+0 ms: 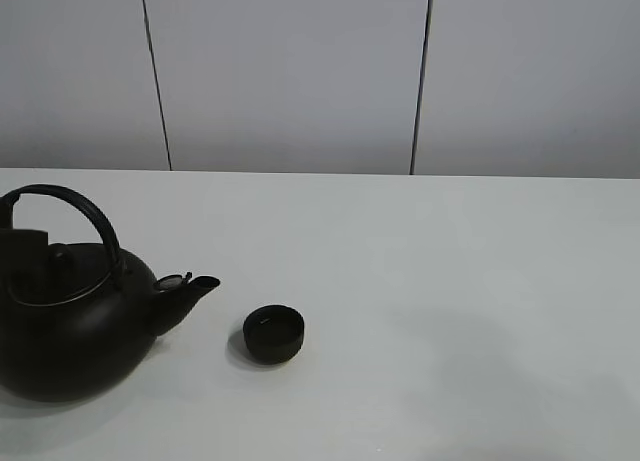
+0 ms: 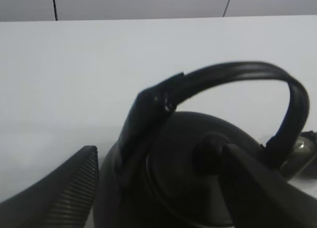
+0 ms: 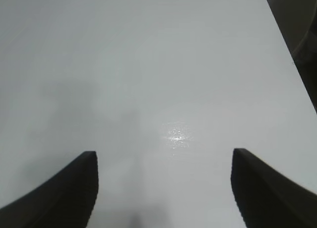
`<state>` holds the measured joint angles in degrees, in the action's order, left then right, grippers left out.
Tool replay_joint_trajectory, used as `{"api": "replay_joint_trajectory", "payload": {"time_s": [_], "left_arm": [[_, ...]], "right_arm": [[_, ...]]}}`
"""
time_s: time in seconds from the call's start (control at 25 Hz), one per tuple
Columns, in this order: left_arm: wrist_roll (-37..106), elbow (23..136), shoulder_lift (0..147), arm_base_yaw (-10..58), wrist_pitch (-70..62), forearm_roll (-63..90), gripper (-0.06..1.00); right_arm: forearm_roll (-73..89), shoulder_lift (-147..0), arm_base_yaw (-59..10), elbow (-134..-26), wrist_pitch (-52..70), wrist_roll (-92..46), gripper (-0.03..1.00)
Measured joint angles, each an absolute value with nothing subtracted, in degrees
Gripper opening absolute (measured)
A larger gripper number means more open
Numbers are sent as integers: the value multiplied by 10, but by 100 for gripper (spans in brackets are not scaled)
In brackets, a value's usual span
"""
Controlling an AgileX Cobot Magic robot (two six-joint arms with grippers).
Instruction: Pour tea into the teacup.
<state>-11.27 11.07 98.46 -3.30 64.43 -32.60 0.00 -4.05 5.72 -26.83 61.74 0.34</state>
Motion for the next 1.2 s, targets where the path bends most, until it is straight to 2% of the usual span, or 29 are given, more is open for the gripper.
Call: {"api": "replay_joint_trajectory", "payload": {"time_s": [0.4, 1.2], "left_arm": [[-72, 42, 984, -33, 655, -209, 51], [-8, 43, 984, -33, 658, -11, 51]], "right_arm": [[0, -41, 57, -268, 617, 3, 52], [0, -41, 57, -268, 617, 3, 52]]}}
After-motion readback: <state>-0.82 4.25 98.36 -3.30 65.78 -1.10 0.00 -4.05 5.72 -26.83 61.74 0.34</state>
